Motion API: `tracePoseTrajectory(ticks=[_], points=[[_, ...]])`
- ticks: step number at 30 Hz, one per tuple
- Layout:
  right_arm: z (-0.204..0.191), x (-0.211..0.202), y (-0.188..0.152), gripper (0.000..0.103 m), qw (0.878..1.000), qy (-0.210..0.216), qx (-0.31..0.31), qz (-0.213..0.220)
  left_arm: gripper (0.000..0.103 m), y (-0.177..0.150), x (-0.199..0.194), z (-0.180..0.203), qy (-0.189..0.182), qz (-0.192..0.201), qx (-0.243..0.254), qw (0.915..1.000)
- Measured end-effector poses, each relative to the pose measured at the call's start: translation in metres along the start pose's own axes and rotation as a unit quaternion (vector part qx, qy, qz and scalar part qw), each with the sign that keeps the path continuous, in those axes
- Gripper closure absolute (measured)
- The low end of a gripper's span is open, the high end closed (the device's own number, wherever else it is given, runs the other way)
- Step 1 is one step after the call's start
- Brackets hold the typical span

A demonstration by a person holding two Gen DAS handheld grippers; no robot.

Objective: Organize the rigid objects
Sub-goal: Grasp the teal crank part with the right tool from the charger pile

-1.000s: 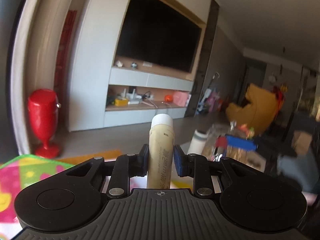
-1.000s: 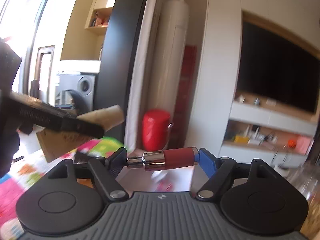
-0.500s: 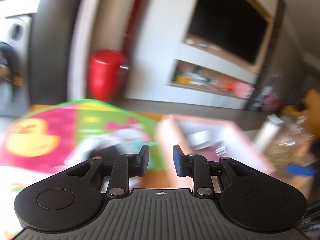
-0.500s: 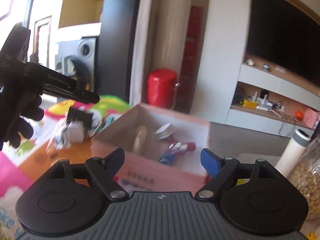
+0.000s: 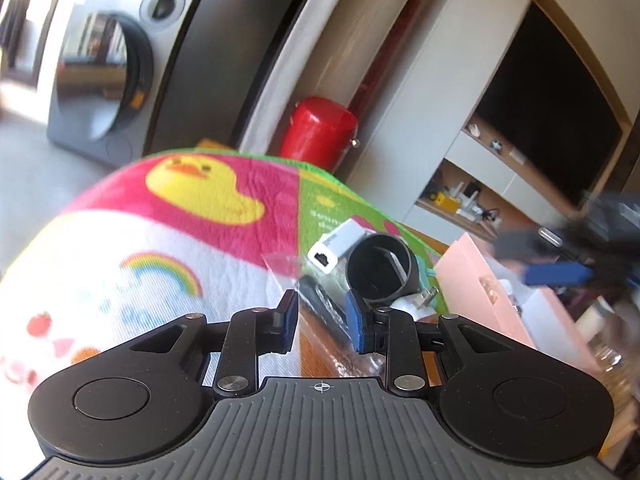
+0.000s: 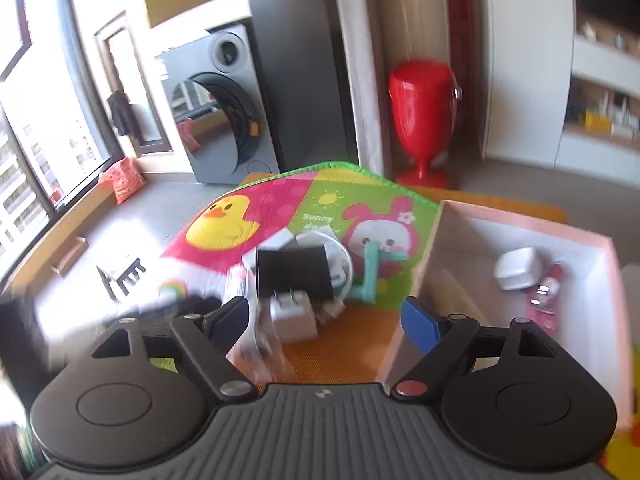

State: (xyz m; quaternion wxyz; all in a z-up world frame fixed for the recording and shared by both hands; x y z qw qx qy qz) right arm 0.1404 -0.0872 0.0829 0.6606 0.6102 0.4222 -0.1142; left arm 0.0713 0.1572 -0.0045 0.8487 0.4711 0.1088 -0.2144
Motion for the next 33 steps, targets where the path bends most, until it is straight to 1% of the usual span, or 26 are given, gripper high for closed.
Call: tracePoseTrajectory(ticks=[1,3,4,5,6,7,8,10,12,13,15,16,18,19,21,23,27,29,31,33], points=[[-0.004,0.019,0.012,0.019,1.0,-0.005,0.014,-0.015,0.074,-0.002,0.001,-0.003,-0.009,-0.005,-0.008,0.9999],[-0.011,0.048,0.031,0.025,0.999,-0.025,0.025,-0.028,0.074,-0.007,0.004,-0.003,-0.016,-0.012,-0.009,0.9997],[-0.016,0.066,0.042,0.041,0.998,-0.051,0.017,-0.027,0.074,-0.009,0.006,-0.003,-0.017,-0.016,-0.008,0.9997],[-0.018,0.079,0.048,0.056,0.996,-0.089,-0.007,-0.025,0.074,-0.01,0.005,-0.004,-0.019,-0.02,-0.008,0.9996],[-0.02,0.092,0.053,0.059,0.991,-0.124,-0.032,-0.028,0.074,-0.011,0.005,-0.004,-0.022,-0.023,-0.012,0.9994],[-0.02,0.105,0.059,0.059,0.987,-0.147,-0.05,-0.033,0.074,-0.011,0.005,-0.005,-0.026,-0.023,-0.018,0.9992],[-0.017,0.115,0.062,0.06,0.986,-0.153,-0.053,-0.044,0.074,-0.012,0.003,-0.006,-0.029,-0.022,-0.023,0.9991],[-0.012,0.131,0.063,0.061,0.986,-0.143,-0.038,-0.075,0.074,-0.011,0.0,-0.01,-0.027,-0.019,-0.034,0.9989],[-0.012,0.14,0.062,0.061,0.985,-0.145,-0.035,-0.085,0.074,-0.01,-0.003,-0.014,-0.023,-0.013,-0.046,0.9986],[-0.014,0.144,0.06,0.062,0.983,-0.156,-0.044,-0.084,0.074,-0.009,-0.005,-0.017,-0.021,-0.008,-0.052,0.9984],[-0.018,0.151,0.055,0.073,0.978,-0.175,-0.067,-0.088,0.074,-0.007,-0.009,-0.022,-0.017,0.001,-0.065,0.9977],[-0.02,0.155,0.052,0.082,0.977,-0.177,-0.071,-0.097,0.074,-0.007,-0.011,-0.025,-0.014,0.006,-0.071,0.9974],[-0.022,0.161,0.047,0.087,0.977,-0.167,-0.061,-0.118,0.074,-0.005,-0.015,-0.031,-0.004,0.013,-0.083,0.9965],[-0.023,0.161,0.043,0.091,0.977,-0.164,-0.054,-0.125,0.074,-0.004,-0.016,-0.034,0.001,0.015,-0.09,0.9958],[-0.028,0.156,0.038,0.092,0.979,-0.151,-0.049,-0.13,0.074,-0.003,-0.018,-0.039,0.005,0.019,-0.103,0.9945],[-0.034,0.146,0.029,0.092,0.981,-0.125,-0.051,-0.139,0.074,-0.003,-0.018,-0.041,0.003,0.017,-0.109,0.9939],[-0.049,0.117,-0.001,0.092,0.982,-0.084,-0.076,-0.151,0.072,-0.004,-0.015,-0.034,-0.004,0.01,-0.098,0.9952],[-0.056,0.097,-0.02,0.092,0.982,-0.066,-0.096,-0.151,0.072,-0.005,-0.013,-0.031,-0.013,0.005,-0.093,0.9955],[-0.059,0.077,-0.04,0.092,0.981,-0.039,-0.108,-0.156,0.072,-0.006,-0.011,-0.027,-0.019,-0.001,-0.086,0.9962],[-0.059,0.057,-0.061,0.092,0.98,-0.017,-0.118,-0.161,0.071,-0.008,-0.008,-0.021,-0.032,-0.01,-0.078,0.9964]])
Point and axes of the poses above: each gripper's, at about its wrist camera, not at the fingertips, and x roughly the way its jaws point, z to its right, y to its top, the point moved 5 cm from there along x, roughly the way its jaws point, and after that the axes turned 10 degrees about -y, right-handed, at the moved point
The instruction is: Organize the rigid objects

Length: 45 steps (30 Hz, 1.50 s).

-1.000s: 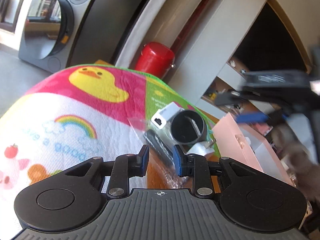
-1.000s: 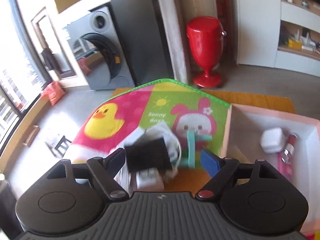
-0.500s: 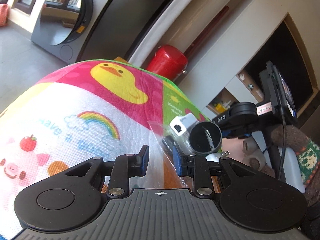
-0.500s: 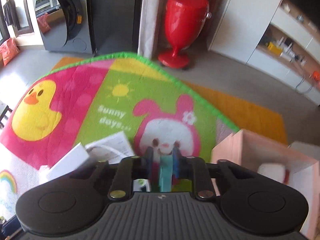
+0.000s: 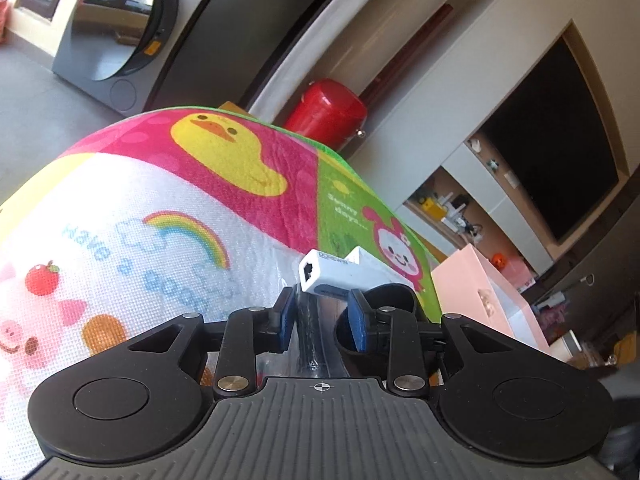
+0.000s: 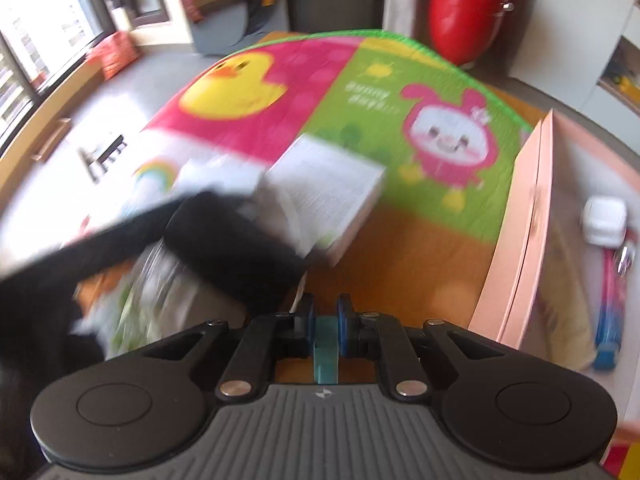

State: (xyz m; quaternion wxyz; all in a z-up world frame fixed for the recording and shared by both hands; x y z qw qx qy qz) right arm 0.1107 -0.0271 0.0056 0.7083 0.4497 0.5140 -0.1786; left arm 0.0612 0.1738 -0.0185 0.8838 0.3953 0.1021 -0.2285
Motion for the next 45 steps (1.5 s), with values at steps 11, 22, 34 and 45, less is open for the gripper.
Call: tracePoseTrajectory(ticks=[11,22,34,45], points=[[0.036,-0.049,-0.105,0.063,0.971,-0.172,-0.095,0.134,0.07,-0.015,-0.016,0.045,-0.097,-0.027,0.046,0.9938],[0.081,-0.078,-0.165,0.042,0.963,-0.097,0.079,0.238,0.069,-0.04,-0.027,0.088,-0.014,-0.066,0.155,0.9856],[0.06,-0.092,-0.197,0.03,0.963,-0.013,0.016,0.27,0.07,-0.096,-0.007,0.127,-0.087,-0.17,0.192,0.9626],[0.043,-0.066,-0.173,0.029,0.966,-0.101,0.002,0.238,0.07,-0.037,-0.017,0.073,0.098,-0.068,0.16,0.9798]])
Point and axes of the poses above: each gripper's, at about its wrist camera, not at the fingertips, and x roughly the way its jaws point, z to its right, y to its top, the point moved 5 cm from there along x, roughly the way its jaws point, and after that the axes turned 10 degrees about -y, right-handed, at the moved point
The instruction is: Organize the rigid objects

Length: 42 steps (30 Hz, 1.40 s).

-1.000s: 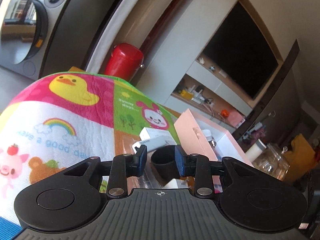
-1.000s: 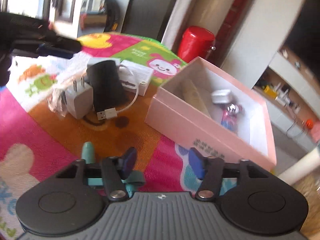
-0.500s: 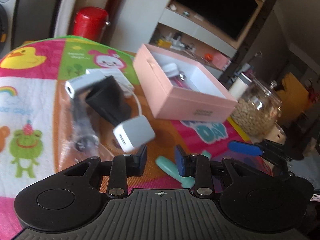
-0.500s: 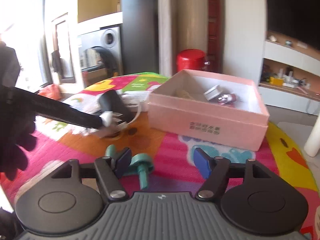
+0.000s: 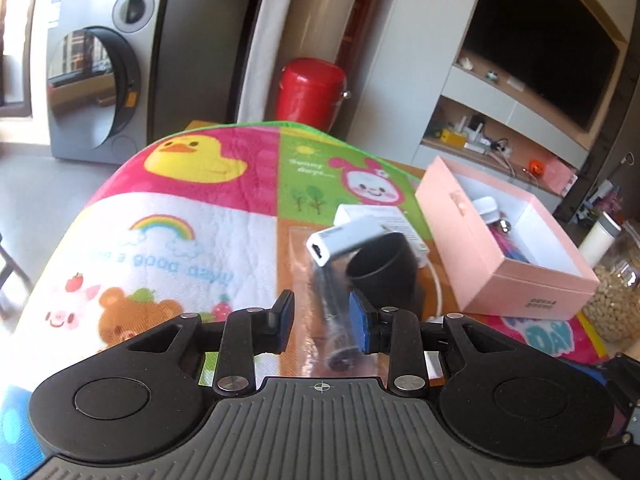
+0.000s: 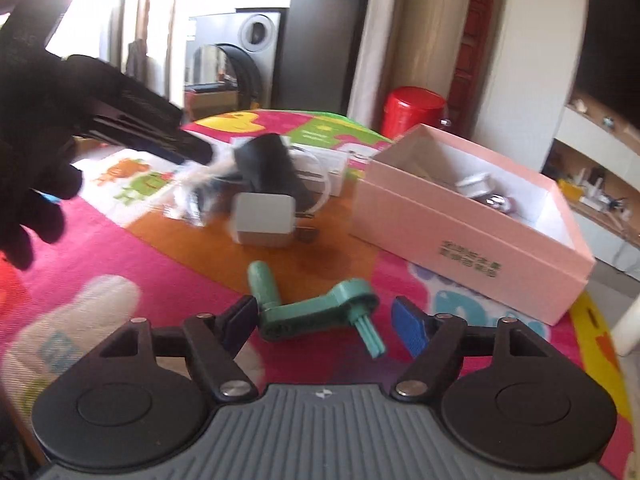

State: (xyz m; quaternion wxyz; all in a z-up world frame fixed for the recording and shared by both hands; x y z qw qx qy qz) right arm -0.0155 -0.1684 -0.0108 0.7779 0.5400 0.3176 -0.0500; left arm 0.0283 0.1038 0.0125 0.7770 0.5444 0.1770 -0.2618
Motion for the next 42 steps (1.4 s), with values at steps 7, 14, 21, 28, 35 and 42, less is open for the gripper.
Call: tracePoseTrajectory(ticks=[7,14,21,28,35,42], points=[[0.05,0.017,-0.016,0.028,0.993,-0.004,0.104,-0.053,0.069,0.009,0.035,0.002,0.018,-0.014,0.026,0.9994],[0.047,0.016,-0.018,0.026,0.993,-0.009,0.105,-0.049,0.072,0.002,0.042,0.002,0.004,-0.019,0.037,0.9991],[0.046,0.019,-0.017,0.024,0.993,-0.009,0.107,-0.049,0.077,-0.027,0.003,-0.001,-0.052,-0.051,0.04,0.9965],[0.046,0.019,-0.017,0.022,0.993,-0.009,0.105,-0.05,0.076,-0.04,-0.02,0.009,-0.06,-0.063,0.048,0.995],[0.045,0.018,-0.017,0.022,0.993,-0.008,0.107,-0.05,0.076,-0.02,-0.02,0.048,-0.11,-0.029,0.112,0.9871],[0.045,0.018,-0.017,0.021,0.993,-0.007,0.107,-0.049,0.076,-0.015,0.017,0.062,-0.113,-0.044,0.134,0.9835]])
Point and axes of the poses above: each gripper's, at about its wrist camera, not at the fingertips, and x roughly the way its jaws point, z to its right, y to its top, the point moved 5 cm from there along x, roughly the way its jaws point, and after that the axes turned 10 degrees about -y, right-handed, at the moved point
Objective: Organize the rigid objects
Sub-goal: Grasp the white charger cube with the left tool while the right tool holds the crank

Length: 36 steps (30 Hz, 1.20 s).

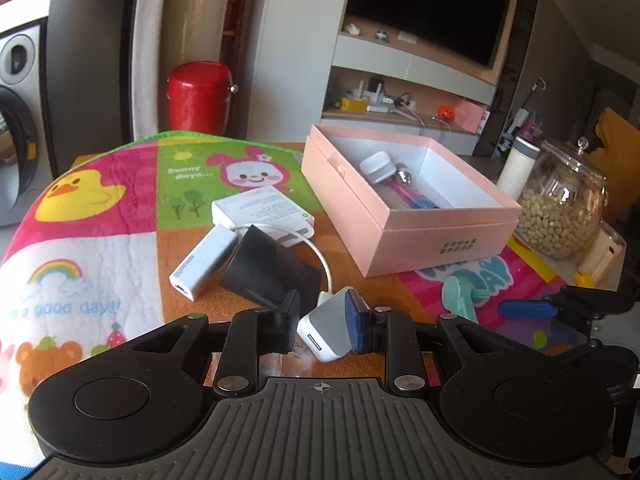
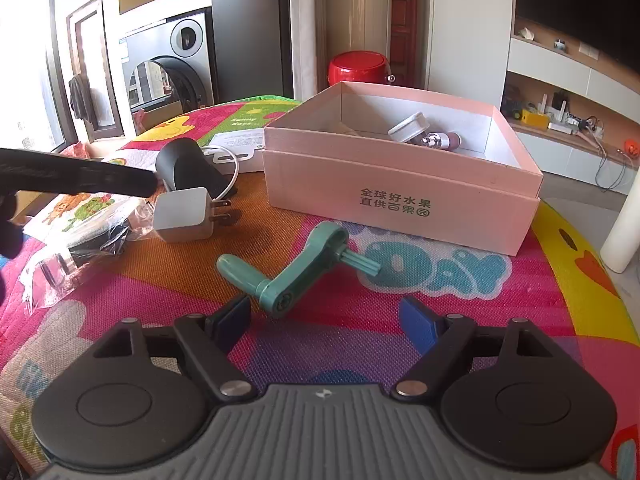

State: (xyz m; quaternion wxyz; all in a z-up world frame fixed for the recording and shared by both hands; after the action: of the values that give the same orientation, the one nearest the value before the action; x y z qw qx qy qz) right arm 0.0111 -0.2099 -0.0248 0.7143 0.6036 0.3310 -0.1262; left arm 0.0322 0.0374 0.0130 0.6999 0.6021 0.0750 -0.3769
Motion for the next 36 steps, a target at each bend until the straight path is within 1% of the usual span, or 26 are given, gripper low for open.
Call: tracePoseTrajectory(ticks=[3,5,7,10,13,15,20,22,24,27,30,34,36], points=[[0.0,0.0,0.0,0.021,1.0,0.0,0.0,0.0,0.074,-0.005,0.011,0.001,-0.007,-0.019,0.007,0.9998],[0.0,0.0,0.0,0.02,1.0,0.0,0.0,0.0,0.068,-0.009,0.013,0.007,-0.015,-0.03,0.027,0.9991],[0.0,0.0,0.0,0.02,1.0,0.0,-0.001,0.0,0.064,-0.014,0.014,0.016,-0.023,-0.041,0.055,0.9974],[0.0,0.0,0.0,0.02,1.0,0.0,-0.001,0.0,0.064,-0.022,0.018,0.028,-0.034,-0.06,0.078,0.9946],[0.0,0.0,0.0,0.02,1.0,0.0,-0.001,0.0,0.064,-0.025,0.024,0.032,-0.02,-0.063,0.087,0.994],[0.0,0.0,0.0,0.02,1.0,0.0,-0.001,0.0,0.064,-0.023,0.029,0.031,-0.009,-0.061,0.085,0.9945],[-0.001,0.0,0.0,0.018,1.0,0.001,-0.003,-0.001,0.065,-0.015,0.045,0.031,-0.005,-0.059,0.077,0.9952],[-0.001,0.0,-0.001,0.018,1.0,0.004,-0.003,-0.002,0.065,-0.017,0.045,0.034,0.0,-0.057,0.087,0.9946],[0.0,0.0,0.0,0.018,1.0,0.007,-0.002,-0.002,0.065,-0.021,0.04,0.035,-0.001,-0.058,0.09,0.9942],[0.0,0.001,0.002,0.017,1.0,0.012,-0.007,-0.005,0.065,-0.033,0.023,0.036,-0.008,-0.059,0.078,0.9952],[-0.006,0.005,0.009,0.017,0.999,0.025,-0.034,-0.004,0.065,-0.044,0.007,0.034,-0.005,-0.054,0.072,0.9959],[-0.018,0.015,0.021,0.017,0.996,0.01,-0.086,0.02,0.065,-0.051,-0.005,0.032,-0.007,-0.05,0.061,0.9969],[-0.02,0.021,0.026,0.017,0.995,0.016,-0.092,0.019,0.065,-0.053,-0.006,0.033,-0.006,-0.047,0.06,0.9971]])
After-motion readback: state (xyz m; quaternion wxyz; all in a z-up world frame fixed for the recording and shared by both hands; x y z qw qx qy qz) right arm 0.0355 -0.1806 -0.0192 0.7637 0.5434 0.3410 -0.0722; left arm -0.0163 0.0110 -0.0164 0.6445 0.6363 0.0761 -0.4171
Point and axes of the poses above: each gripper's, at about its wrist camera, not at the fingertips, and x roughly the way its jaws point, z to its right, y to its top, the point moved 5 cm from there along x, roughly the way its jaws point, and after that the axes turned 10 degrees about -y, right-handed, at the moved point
